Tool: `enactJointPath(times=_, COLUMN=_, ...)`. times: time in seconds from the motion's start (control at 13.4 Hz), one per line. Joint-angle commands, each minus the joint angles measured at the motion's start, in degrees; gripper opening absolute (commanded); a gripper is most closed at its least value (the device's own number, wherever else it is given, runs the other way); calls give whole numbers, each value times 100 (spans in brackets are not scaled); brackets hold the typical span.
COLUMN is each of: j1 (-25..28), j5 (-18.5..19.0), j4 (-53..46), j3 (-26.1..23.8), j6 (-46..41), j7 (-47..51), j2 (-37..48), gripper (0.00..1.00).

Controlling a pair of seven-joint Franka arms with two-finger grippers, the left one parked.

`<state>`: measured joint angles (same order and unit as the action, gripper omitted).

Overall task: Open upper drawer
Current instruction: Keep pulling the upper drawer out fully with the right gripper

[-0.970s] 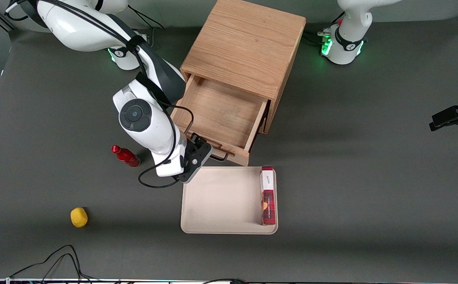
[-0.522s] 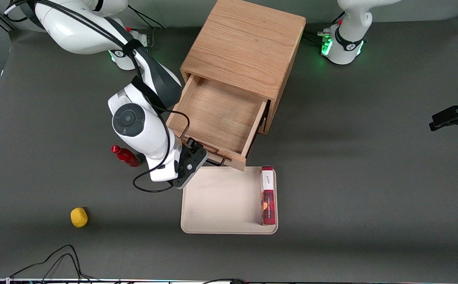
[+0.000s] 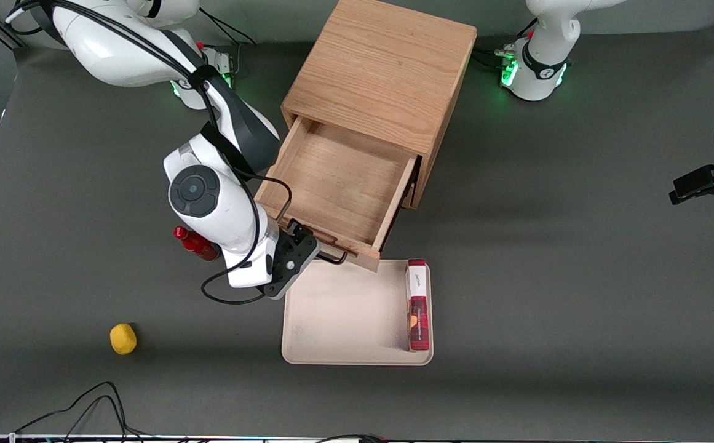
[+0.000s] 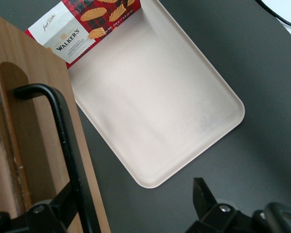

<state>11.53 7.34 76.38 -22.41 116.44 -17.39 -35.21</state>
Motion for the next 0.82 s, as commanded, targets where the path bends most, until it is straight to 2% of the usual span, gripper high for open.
enactJointPath(times=0.0, j1=-11, j5=136, j4=-282, j3=35, j6=2, j7=-98, j2=-91, gripper=100)
enactJointPath(times=0.37, j1=-20, j5=5, j4=-282, j3=26, j6=-42, j7=-28, j2=-91, gripper=100)
enactJointPath(times=0.6, j1=-98, j5=-407, j4=-282, j3=26, j6=-51, j7=-45, j2=-91, gripper=100)
enactJointPath(times=0.75, j1=-186, j5=-863, j4=-282, j3=26, j6=-69, j7=-106, j2=-100, gripper=100)
